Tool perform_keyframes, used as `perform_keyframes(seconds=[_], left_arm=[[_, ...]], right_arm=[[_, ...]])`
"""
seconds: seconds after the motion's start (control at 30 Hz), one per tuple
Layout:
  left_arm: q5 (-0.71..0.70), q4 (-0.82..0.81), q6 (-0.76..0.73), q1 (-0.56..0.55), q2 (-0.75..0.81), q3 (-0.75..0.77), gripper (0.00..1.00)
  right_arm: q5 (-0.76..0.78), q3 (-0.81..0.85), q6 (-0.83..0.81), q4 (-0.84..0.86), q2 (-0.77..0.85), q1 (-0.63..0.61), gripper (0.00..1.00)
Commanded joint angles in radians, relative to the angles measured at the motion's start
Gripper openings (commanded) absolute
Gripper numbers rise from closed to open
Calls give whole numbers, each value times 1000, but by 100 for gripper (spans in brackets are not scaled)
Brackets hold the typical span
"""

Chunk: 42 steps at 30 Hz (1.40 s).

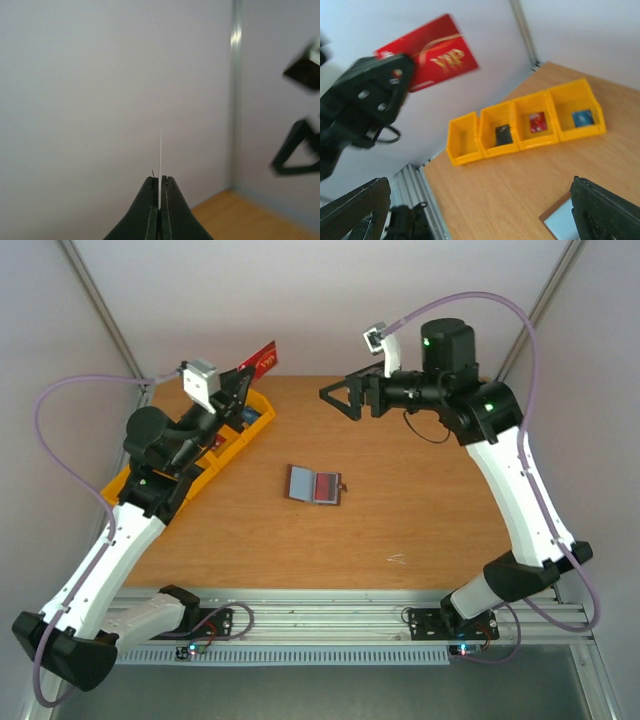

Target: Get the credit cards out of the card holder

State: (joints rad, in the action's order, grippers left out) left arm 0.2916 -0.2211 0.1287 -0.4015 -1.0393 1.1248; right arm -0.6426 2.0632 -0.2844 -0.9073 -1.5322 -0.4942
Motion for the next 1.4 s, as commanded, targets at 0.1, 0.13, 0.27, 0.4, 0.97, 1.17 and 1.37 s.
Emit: perform_keyframes(seconds=[0.1, 0.13, 0.27, 0.4, 0.97, 1.17, 1.37], left_arm=[[397, -56, 611, -3, -7, 13, 0], [411, -64, 607, -4, -7, 13, 0], [443, -87, 604, -3, -13, 17, 0], [461, -103, 596, -5, -14, 20, 0], [300, 28, 106, -3, 73, -66, 64], [249, -41, -938, -3, 178, -246, 68], [419, -844, -1679, -3, -47, -465, 67]], right_arm=[[-311, -10, -131, 61, 9, -7, 98], [-332, -14, -121, 81, 7, -7, 99], [-372, -8, -86, 138, -17, -7, 90], [-376, -6, -61, 151, -46, -7, 82], [-489, 176, 78, -156, -163, 113, 1], [-341, 312, -34, -594, -219, 190, 1], [-405, 277, 16, -589, -244, 171, 1]])
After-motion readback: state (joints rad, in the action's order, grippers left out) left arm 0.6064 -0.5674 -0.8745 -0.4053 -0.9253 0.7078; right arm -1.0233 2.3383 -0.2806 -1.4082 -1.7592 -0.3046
